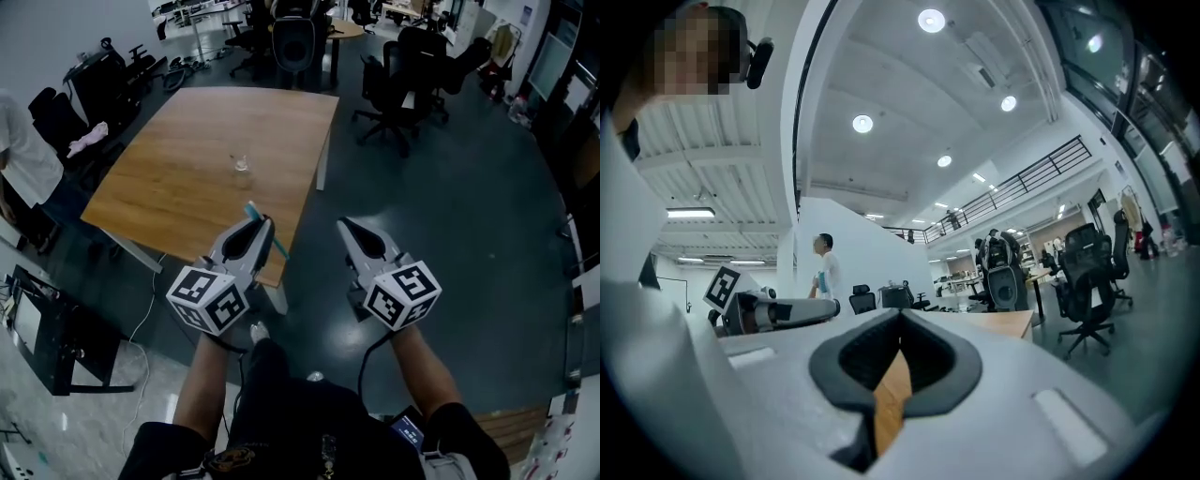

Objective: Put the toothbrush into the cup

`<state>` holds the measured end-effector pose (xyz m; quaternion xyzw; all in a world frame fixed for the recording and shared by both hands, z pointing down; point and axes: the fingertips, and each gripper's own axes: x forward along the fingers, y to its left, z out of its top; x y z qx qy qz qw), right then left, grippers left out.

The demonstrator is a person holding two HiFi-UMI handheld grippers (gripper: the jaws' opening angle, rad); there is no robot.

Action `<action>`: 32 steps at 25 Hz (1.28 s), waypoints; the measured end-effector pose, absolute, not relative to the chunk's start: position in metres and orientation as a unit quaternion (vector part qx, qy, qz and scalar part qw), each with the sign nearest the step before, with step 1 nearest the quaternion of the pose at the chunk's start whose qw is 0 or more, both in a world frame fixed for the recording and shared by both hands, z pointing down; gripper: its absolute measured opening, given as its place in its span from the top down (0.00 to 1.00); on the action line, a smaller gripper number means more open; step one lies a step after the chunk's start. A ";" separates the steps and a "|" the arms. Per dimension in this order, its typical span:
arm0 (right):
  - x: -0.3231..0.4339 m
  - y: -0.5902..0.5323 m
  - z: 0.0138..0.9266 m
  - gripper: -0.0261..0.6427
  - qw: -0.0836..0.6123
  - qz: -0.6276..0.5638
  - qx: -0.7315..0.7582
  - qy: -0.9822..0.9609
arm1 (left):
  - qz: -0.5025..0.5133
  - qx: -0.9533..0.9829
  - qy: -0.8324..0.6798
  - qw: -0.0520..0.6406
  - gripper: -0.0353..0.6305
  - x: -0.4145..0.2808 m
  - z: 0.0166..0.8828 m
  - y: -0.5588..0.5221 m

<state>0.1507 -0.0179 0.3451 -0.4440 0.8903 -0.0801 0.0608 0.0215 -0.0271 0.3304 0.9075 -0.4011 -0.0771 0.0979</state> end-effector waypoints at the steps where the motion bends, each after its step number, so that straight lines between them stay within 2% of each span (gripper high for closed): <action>1: 0.147 -0.025 0.346 0.96 0.058 -0.080 -0.444 0.891 | -0.078 0.907 -0.401 0.099 0.90 0.017 0.332 -0.035; 19: 0.027 -0.204 0.362 0.96 -0.025 -0.069 -0.465 0.882 | -0.093 0.914 -0.367 0.146 0.90 -0.086 0.364 -0.214; 32: -0.027 -0.284 0.373 0.96 -0.039 -0.080 -0.471 0.878 | -0.092 0.918 -0.355 0.150 0.90 -0.129 0.366 -0.298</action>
